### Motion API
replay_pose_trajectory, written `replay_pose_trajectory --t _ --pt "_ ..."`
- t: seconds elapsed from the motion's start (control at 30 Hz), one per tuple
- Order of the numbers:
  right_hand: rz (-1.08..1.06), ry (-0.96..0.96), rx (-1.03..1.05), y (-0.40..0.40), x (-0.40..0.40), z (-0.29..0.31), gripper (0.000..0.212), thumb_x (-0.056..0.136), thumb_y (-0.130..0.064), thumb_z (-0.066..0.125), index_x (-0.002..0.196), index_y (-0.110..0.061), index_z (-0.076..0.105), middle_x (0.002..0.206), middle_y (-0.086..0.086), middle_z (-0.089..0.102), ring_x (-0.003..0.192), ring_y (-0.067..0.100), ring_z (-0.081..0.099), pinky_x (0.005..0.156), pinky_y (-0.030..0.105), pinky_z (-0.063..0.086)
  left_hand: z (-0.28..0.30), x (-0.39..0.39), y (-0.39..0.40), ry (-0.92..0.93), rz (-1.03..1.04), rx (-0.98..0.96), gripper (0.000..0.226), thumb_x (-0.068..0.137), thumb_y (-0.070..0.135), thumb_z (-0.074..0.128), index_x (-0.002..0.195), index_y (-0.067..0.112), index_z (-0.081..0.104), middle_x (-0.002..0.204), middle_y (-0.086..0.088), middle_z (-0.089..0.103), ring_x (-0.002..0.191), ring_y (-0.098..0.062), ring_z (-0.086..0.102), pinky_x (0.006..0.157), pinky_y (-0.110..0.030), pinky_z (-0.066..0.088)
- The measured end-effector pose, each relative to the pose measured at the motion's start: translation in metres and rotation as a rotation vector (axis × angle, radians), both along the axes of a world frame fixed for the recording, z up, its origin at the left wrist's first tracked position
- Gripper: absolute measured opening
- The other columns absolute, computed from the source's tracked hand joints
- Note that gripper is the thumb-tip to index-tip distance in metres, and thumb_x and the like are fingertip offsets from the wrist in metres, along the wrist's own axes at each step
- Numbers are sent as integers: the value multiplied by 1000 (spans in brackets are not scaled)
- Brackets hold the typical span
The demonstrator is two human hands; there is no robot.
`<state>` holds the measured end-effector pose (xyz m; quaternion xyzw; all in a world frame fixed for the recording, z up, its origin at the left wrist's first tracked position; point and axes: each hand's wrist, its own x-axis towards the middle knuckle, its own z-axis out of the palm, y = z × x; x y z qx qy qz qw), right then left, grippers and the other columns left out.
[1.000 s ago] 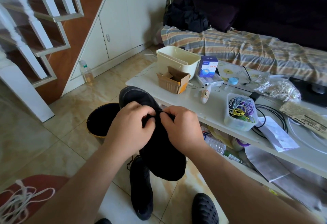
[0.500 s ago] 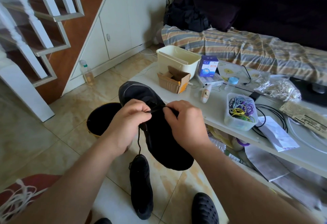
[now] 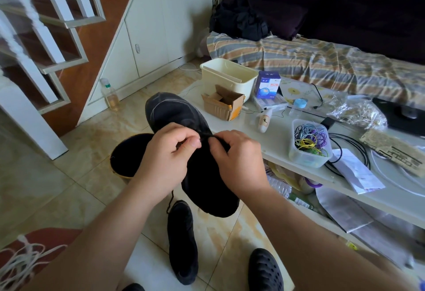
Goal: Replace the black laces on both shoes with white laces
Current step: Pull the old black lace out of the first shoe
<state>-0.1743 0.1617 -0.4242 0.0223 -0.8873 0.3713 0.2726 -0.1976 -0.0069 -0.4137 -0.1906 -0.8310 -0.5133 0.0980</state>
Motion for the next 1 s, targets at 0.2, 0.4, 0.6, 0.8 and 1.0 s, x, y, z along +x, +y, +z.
replay_pose_trajectory --t 0.2,0.4,0.6,0.8,1.0 --pt "-103 -120 -95 21 -5 7 20 102 -27 62 103 -16 78 94 -4 74 85 11 63 78 26 49 13 7 -2 -283 -255 396 22 93 23 56 75 25 69 76 7 59 80 -9 55 82 -20 43" --pt "-58 12 -19 9 0 0 16 99 -25 66 103 -16 78 96 -3 73 88 11 62 81 31 50 21 14 9 -156 87 -272 32 100 55 54 89 29 70 63 16 62 64 -4 58 65 -33 44" --pt "-33 74 -35 -1 5 -3 13 96 -22 68 100 -18 79 91 -2 71 84 13 64 77 34 52 5 4 9 147 154 -337 35 100 54 41 102 36 71 78 10 72 80 -20 67 71 -45 55" --pt "-121 -76 -257 9 -1 3 14 97 -24 65 102 -19 78 90 -9 74 88 10 66 83 30 53 19 18 10 -67 -73 96 18 96 40 64 82 35 73 77 -2 65 75 -12 62 68 -22 44" --pt "-207 -165 -328 23 -6 5 18 101 -28 60 100 -23 77 86 -11 71 84 10 64 76 29 51 34 22 2 -266 -295 125 25 72 41 59 60 20 64 63 -8 48 67 -21 45 69 -34 37"
